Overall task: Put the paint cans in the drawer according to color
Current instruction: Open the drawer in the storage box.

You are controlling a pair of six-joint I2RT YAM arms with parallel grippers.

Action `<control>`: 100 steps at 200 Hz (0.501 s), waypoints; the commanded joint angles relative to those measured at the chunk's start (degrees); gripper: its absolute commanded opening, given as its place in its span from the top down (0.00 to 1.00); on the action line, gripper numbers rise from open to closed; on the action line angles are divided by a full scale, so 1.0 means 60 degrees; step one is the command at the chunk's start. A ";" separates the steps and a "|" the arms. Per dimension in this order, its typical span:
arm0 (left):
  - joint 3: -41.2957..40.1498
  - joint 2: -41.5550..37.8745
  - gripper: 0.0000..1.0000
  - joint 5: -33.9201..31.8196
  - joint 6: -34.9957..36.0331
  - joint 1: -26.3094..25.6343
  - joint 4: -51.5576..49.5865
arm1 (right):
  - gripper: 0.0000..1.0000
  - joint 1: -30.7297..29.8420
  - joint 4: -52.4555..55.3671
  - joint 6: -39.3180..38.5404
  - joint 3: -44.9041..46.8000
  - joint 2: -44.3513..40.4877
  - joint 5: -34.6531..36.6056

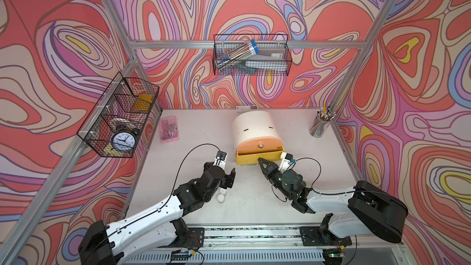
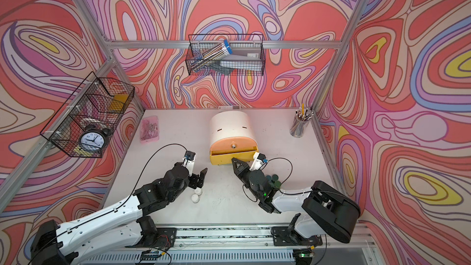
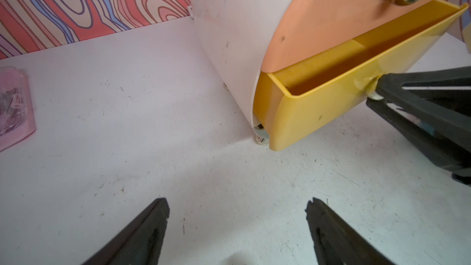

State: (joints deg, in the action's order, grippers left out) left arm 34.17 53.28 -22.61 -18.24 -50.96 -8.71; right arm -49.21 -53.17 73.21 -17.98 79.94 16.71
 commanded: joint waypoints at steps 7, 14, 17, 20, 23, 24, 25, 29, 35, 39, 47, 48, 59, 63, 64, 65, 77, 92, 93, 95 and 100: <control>0.1553 0.0995 0.10 0.0388 -0.0153 0.0027 -0.0751 | 0.87 -0.0017 -0.0470 -0.0282 0.0072 0.0167 0.0058; 0.2027 0.1392 0.10 0.0232 -0.0119 0.0027 -0.1128 | 0.87 -0.0017 -0.0552 -0.0246 0.0123 0.0240 0.0056; 0.2230 0.1556 0.10 0.0150 -0.0098 0.0034 -0.1361 | 0.87 -0.0026 -0.0595 -0.0221 0.0163 0.0255 0.0031; 0.2389 0.1776 0.10 0.0051 -0.0082 0.0029 -0.1553 | 0.87 -0.0022 -0.0611 -0.0220 0.0175 0.0266 0.0039; 0.2597 0.1952 0.10 -0.0040 -0.0080 0.0034 -0.1687 | 0.86 -0.0017 -0.0634 -0.0219 0.0192 0.0281 0.0036; 0.2670 0.2008 0.10 -0.0069 -0.0073 0.0038 -0.1744 | 0.86 -0.0016 -0.0640 -0.0219 0.0202 0.0275 0.0039; 0.2735 0.2065 0.10 -0.0099 -0.0069 0.0039 -0.1794 | 0.87 -0.0016 -0.0643 -0.0212 0.0208 0.0273 0.0041; 0.2962 0.2290 0.10 -0.0190 -0.0055 0.0050 -0.1993 | 0.87 -0.0029 -0.0664 -0.0205 0.0224 0.0270 0.0018; 0.3265 0.2573 0.10 -0.0280 -0.0027 0.0061 -0.2243 | 0.87 -0.0028 -0.0667 -0.0194 0.0260 0.0257 0.0013; 0.3433 0.2740 0.10 -0.0309 -0.0013 0.0058 -0.2351 | 0.86 -0.0030 -0.0686 -0.0190 0.0279 0.0242 0.0003; 0.3682 0.3007 0.10 -0.0303 0.0026 0.0080 -0.2532 | 0.86 -0.0018 -0.0678 -0.0204 0.0326 0.0174 0.0006; 0.3703 0.3040 0.10 -0.0303 0.0031 0.0082 -0.2540 | 0.87 -0.0017 -0.0676 -0.0204 0.0328 0.0178 0.0002; 0.3865 0.3338 0.10 -0.0225 0.0066 0.0106 -0.2584 | 0.86 -0.0027 -0.0652 -0.0219 0.0398 0.0055 -0.0013; 0.3924 0.3417 0.10 -0.0216 0.0053 0.0118 -0.2605 | 0.86 -0.0030 -0.0621 -0.0248 0.0414 -0.0002 -0.0013; 0.3941 0.3429 0.10 -0.0209 0.0045 0.0131 -0.2605 | 0.86 -0.0031 -0.0612 -0.0263 0.0416 -0.0020 -0.0014; 0.3949 0.3442 0.10 -0.0205 0.0041 0.0137 -0.2598 | 0.86 -0.0031 -0.0607 -0.0270 0.0424 -0.0043 -0.0015; 0.4015 0.3578 0.10 -0.0174 -0.0020 0.0169 -0.2488 | 0.87 -0.0017 -0.0363 -0.0362 0.0459 -0.0274 -0.0056; 0.4029 0.3644 0.10 -0.0129 0.0000 0.0186 -0.2204 | 0.87 -0.0030 0.0086 -0.0410 0.0511 -0.0657 -0.0103; 0.4030 0.3652 0.10 -0.0136 0.0004 0.0187 -0.2193 | 0.87 -0.0023 0.0123 -0.0417 0.0516 -0.0684 -0.0096; 0.4038 0.3658 0.10 -0.0163 0.0007 0.0187 -0.2166 | 0.86 -0.0018 0.0180 -0.0423 0.0527 -0.0748 -0.0102; 0.4066 0.3680 0.10 -0.0171 0.0011 0.0188 -0.2106 | 0.87 -0.0029 0.0307 -0.0413 0.0573 -0.0867 -0.0110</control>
State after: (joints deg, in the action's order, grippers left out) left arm 57.12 74.85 -22.72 -18.41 -50.24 -20.45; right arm -49.21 -54.30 72.44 -15.75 78.35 16.05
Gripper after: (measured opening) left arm 0.900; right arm 0.214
